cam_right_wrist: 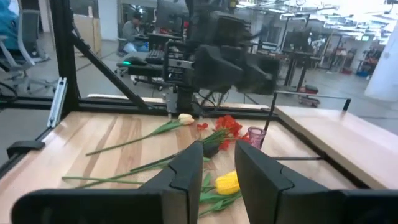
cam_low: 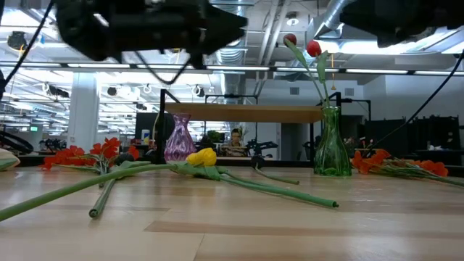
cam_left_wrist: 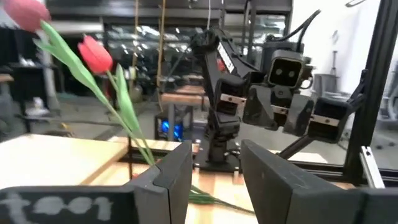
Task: Pick and place flowers into a vace then onto a shelf
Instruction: Put the dark red tulip into the green vase
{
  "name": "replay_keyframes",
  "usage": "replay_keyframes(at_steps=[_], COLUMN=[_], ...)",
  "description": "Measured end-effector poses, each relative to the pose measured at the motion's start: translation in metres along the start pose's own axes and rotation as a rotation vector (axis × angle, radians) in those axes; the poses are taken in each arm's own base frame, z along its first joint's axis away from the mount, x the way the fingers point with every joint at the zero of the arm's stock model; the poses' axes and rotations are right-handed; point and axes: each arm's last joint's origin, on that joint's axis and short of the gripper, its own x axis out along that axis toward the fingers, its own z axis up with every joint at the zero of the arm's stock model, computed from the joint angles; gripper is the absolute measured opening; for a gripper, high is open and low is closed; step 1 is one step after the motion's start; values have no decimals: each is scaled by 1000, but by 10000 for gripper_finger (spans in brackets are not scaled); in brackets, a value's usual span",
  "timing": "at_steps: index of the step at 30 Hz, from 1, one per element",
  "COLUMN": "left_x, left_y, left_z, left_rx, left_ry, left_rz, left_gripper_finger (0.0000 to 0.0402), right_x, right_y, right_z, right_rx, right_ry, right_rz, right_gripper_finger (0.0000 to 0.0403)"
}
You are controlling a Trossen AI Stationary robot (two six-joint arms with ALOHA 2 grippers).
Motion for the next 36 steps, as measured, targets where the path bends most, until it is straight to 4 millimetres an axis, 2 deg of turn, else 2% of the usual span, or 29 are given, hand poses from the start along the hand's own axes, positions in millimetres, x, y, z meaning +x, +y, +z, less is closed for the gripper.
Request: replay_keyframes(at_steps=[3, 7, 14, 16, 25, 29, 36], left_x=[22, 47, 69, 76, 110, 116, 118], left_y=[7, 12, 16, 18, 32, 41, 49], left_z=[5, 21, 47, 45, 5, 1, 11], left_rx=[-28, -7, 13, -6, -38, -38, -52], left_ry=[92, 213, 260, 256, 343, 337, 244], left_rz=[-9, 53, 156, 152, 115, 160, 240], left_gripper_finger=[126, 126, 126, 126, 126, 126, 126], right_x=[0, 0, 2, 1, -15, -27, -41], right_y=[0, 0, 3, 6, 25, 33, 36], right_z=[0, 2, 18, 22, 30, 34, 41], right_rx=[-27, -52, -89, -89, -176, -201, -191], right_ry=[-2, -6, -44, -48, -83, -120, -163], right_rz=[0, -2, 1, 16, 135, 194, 253], right_gripper_finger=[87, 87, 87, 87, 87, 87, 87])
